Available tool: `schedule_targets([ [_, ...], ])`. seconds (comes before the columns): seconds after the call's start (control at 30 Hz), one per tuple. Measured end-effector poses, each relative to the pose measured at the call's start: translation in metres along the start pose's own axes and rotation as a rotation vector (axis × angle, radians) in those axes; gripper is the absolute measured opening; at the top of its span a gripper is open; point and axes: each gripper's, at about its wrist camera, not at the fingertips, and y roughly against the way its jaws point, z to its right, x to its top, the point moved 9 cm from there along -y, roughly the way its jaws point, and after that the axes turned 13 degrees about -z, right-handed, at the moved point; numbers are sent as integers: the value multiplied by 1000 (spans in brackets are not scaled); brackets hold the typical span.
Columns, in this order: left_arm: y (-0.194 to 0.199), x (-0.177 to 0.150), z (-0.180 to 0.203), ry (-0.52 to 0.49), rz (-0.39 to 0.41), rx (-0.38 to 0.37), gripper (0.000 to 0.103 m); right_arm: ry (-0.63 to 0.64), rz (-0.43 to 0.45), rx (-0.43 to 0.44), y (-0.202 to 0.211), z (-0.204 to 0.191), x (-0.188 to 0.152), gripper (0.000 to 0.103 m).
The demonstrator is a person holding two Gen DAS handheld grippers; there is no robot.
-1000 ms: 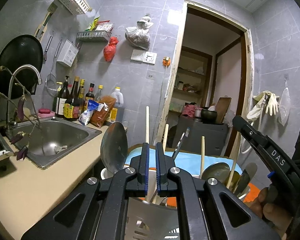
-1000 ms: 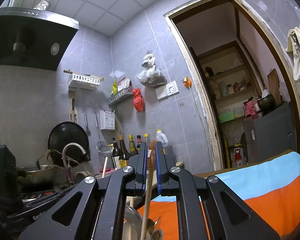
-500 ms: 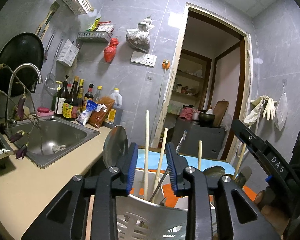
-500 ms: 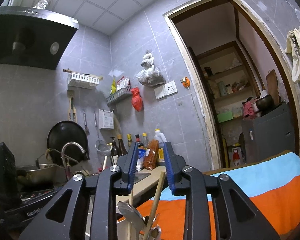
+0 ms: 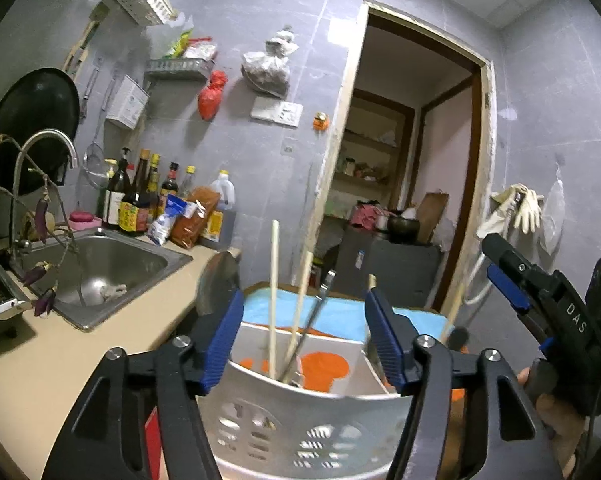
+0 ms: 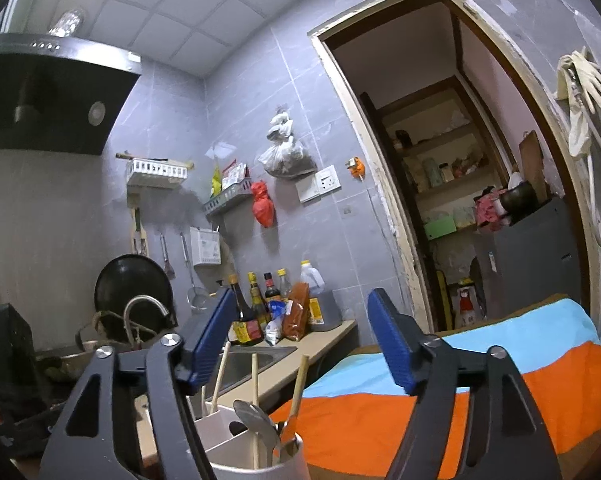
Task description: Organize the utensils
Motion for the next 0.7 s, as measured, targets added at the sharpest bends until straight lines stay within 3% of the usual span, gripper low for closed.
schedule_targets([
  [0.2,11,-6,25,-29,-70,-32,79,32,-51,-35,29,1,3,87],
  [0.27,17,-8,34,-33,-83,-40,85,43,-62,-51,41,3,3,102],
  [0.7,50,-34,75,-70,-115,-12,94,66,-137,-222,125,33,-7,103],
])
